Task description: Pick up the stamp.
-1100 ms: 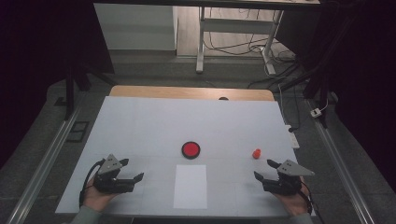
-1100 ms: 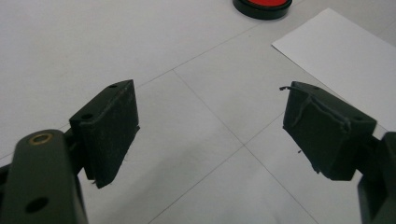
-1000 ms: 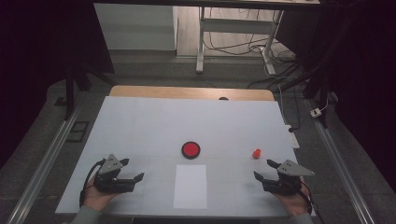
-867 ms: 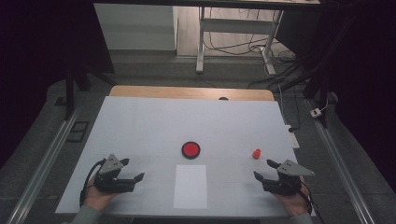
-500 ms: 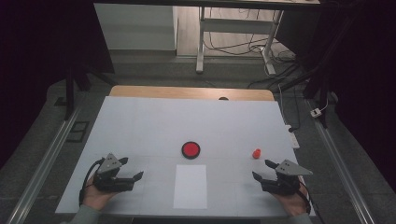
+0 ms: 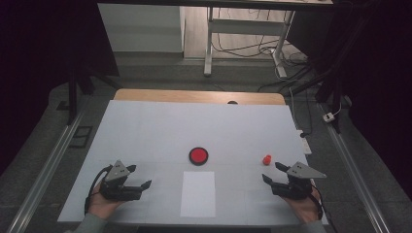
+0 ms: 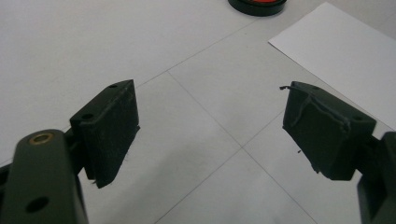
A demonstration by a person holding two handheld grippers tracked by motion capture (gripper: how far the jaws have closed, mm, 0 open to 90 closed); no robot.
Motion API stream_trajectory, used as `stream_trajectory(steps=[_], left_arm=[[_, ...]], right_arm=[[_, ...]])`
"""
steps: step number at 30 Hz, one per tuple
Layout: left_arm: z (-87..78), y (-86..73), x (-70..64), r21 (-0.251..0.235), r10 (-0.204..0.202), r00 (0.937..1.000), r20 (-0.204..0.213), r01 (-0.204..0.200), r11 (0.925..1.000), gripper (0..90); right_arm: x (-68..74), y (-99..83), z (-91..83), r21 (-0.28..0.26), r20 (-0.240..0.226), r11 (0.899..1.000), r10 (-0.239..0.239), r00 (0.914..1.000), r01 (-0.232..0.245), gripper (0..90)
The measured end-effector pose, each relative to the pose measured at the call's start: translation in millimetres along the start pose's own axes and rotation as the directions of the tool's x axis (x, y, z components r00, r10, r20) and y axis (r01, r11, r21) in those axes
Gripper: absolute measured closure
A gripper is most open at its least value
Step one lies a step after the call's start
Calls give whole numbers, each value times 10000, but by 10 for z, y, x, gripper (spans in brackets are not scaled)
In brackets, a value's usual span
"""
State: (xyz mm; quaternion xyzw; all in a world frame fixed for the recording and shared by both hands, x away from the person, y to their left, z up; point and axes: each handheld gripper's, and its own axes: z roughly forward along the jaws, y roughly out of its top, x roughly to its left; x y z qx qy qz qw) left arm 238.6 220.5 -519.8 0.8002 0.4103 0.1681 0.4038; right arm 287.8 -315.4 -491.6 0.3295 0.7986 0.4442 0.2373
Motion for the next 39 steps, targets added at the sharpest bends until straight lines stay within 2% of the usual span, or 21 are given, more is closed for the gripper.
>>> stream_trajectory(steps=[17,31,39], left_arm=[[30,-2,8,55,-60,10000,-44,60,10000,185],[89,6,9,212,-66,10000,42,65,9998,185],[107,3,15,274,-78,9999,91,76,9996,185]], right_arm=[[-55,212,82,58,195,9999,96,9998,-97,324],[-122,301,139,274,324,9986,451,9985,-460,326],[-251,470,291,359,785,9970,656,9947,-686,338]])
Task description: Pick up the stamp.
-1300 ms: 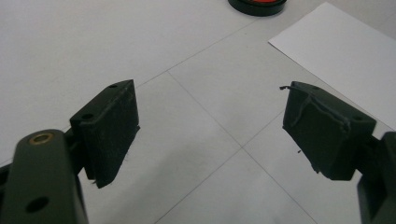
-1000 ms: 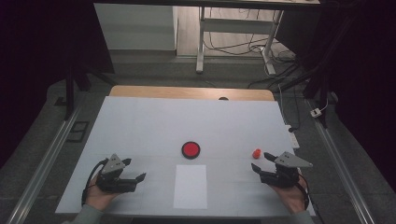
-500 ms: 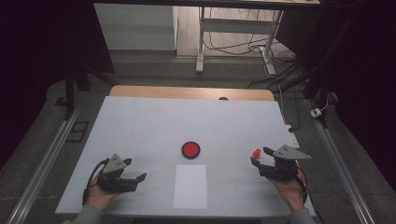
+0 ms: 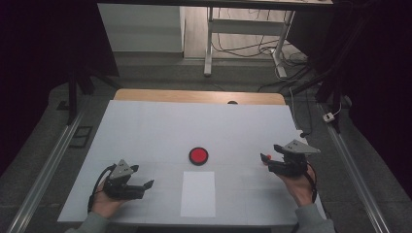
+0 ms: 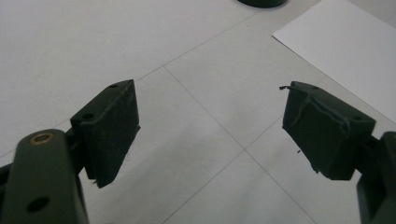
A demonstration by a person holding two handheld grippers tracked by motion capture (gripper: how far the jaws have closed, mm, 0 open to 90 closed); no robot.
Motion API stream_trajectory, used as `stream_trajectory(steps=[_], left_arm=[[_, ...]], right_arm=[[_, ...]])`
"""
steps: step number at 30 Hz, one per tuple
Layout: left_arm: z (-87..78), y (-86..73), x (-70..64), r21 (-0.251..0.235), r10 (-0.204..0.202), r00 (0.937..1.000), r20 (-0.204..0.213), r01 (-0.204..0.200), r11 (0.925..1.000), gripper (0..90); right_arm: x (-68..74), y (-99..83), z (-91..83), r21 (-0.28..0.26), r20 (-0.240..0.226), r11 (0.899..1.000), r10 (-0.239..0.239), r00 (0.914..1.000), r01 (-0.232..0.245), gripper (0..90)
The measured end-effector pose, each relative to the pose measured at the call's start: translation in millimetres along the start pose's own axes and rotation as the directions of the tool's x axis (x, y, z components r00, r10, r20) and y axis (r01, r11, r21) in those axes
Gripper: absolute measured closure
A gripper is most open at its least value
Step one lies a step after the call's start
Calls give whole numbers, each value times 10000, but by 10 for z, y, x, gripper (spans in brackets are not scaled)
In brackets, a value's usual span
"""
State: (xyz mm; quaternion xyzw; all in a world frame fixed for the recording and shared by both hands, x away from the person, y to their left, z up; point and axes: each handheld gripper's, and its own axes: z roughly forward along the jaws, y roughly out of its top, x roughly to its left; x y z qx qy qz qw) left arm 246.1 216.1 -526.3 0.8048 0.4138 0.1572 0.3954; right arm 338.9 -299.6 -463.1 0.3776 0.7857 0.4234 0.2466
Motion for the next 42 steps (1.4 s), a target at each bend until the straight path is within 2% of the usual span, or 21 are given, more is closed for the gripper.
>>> stream_trajectory(steps=[5,9,16,21,27,36,42], left_arm=[[-10,-2,0,-36,5,10000,-25,-5,10000,186],[-12,-1,-2,-32,40,10000,-51,-40,10000,186],[-13,0,-3,4,77,9999,-90,-77,10000,185],[-28,-4,-2,-33,48,9999,-125,-48,10000,186],[-18,-7,-3,6,105,9999,-102,-105,9999,186],[-23,-9,-4,12,126,9998,-124,-126,9999,186],[-21,-13,1,27,126,9998,-122,-126,9999,186]], right_arm=[[-71,35,64,167,255,9998,96,9996,-101,337],[-148,37,69,135,245,9991,400,9989,-403,337],[-256,1,156,751,189,9959,482,9987,-495,342],[-259,-44,220,1373,89,9886,611,9981,-618,358],[-268,-112,230,1565,95,9839,857,9963,-862,379],[-249,-177,332,2031,0,9767,709,9975,-694,441],[-250,-194,342,1931,84,9784,735,9973,-738,471]])
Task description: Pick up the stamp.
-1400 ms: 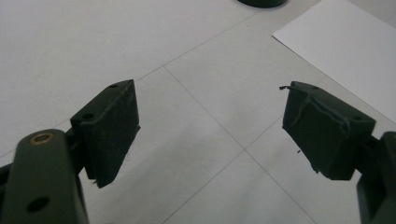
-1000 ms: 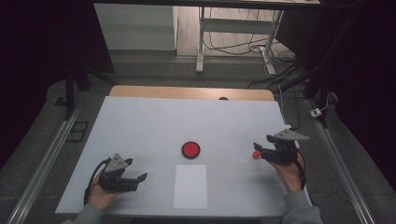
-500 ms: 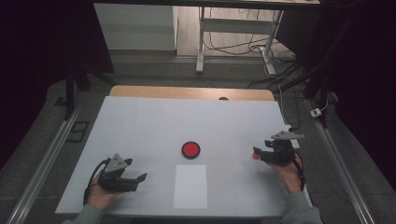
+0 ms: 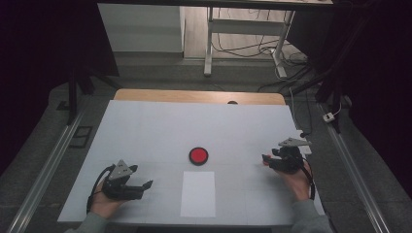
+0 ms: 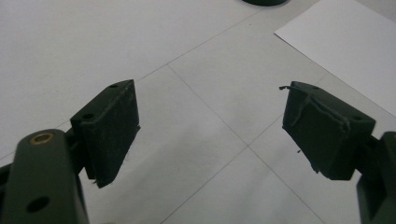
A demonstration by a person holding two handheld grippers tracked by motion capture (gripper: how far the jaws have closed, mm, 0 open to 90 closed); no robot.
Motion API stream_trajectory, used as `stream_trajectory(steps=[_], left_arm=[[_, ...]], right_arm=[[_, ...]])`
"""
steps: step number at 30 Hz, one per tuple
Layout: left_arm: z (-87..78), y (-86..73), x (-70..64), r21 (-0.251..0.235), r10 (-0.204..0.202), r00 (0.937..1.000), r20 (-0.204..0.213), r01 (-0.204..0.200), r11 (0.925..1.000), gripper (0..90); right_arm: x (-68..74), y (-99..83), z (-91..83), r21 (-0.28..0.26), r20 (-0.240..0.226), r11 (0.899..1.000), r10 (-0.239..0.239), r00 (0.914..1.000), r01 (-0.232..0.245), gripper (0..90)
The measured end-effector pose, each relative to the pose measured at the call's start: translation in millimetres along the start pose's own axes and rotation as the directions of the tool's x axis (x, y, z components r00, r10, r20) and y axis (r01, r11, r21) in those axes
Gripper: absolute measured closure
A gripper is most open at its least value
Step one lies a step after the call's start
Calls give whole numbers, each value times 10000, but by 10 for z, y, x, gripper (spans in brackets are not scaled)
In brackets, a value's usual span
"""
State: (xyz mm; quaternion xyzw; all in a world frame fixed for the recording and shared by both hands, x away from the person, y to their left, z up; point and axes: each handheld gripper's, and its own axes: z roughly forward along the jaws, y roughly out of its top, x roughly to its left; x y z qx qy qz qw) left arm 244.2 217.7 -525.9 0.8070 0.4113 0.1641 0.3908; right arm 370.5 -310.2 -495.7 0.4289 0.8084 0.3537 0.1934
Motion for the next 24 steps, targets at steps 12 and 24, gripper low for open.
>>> stream_trajectory(steps=[12,24], left_arm=[[-1,-1,1,4,8,10000,3,-8,10000,186],[5,-6,4,29,6,10000,8,-6,10000,186]], right_arm=[[1,-40,48,144,44,9999,-73,10000,73,610],[-4,-65,72,142,-70,9999,-90,9999,91,719]])
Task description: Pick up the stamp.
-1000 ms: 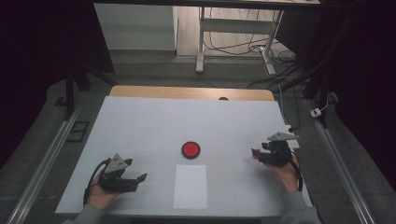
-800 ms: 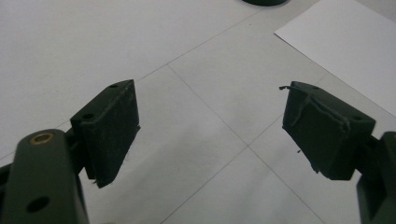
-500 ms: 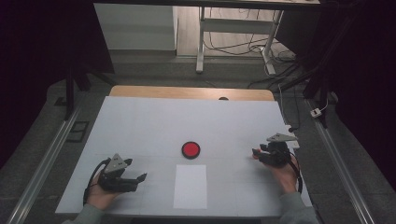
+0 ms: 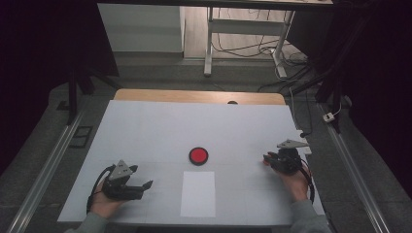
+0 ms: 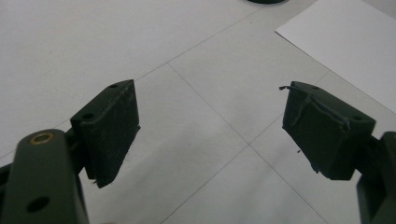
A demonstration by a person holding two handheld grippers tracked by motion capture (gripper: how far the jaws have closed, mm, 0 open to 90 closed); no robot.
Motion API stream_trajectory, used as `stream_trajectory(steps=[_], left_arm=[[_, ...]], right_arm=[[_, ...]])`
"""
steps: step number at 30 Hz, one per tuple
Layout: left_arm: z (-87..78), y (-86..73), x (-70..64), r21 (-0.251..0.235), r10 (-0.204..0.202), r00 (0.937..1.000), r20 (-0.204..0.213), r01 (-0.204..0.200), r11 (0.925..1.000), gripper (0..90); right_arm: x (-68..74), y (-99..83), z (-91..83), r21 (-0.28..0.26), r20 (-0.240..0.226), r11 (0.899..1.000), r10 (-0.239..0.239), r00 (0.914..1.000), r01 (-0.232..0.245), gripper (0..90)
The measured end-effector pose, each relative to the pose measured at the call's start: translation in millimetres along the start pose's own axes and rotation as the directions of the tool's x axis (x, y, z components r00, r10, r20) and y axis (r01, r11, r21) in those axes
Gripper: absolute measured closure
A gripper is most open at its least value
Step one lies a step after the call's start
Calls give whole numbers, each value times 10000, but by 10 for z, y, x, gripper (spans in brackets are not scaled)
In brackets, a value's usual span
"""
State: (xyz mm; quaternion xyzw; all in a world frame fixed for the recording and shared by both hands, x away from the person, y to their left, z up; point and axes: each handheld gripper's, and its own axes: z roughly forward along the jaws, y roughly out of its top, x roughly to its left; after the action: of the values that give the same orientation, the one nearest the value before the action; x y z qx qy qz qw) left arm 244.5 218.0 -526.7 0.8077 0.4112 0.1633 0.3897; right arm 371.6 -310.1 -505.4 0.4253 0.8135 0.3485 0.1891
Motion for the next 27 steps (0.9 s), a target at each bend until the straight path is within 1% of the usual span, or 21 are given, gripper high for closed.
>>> stream_trajectory(steps=[5,9,12,14,19,25,27], left_arm=[[-2,-1,2,-11,-7,10000,-18,7,10000,186],[-2,-1,4,-18,-21,10000,-14,21,10000,186],[3,-4,6,-14,-43,10000,-12,43,10000,186],[9,-3,10,25,-60,10000,-3,60,10000,186],[6,1,5,-3,-29,10000,-5,29,10000,186],[7,2,4,6,-29,10000,-25,29,10000,186],[7,2,3,5,-23,10000,-42,23,10000,186]], right_arm=[[-1,1,-4,17,21,10000,-40,10000,40,722],[5,6,-14,-71,24,10000,-42,10000,42,722],[8,17,-39,-291,26,9996,-71,10000,72,722],[5,22,-52,-374,-33,9993,-16,10000,15,722],[12,32,-72,-530,-10,9986,-2,10000,2,722],[26,48,-93,-711,-105,9975,44,9999,-51,723],[34,61,-104,-899,-297,9958,150,9994,-176,722]])
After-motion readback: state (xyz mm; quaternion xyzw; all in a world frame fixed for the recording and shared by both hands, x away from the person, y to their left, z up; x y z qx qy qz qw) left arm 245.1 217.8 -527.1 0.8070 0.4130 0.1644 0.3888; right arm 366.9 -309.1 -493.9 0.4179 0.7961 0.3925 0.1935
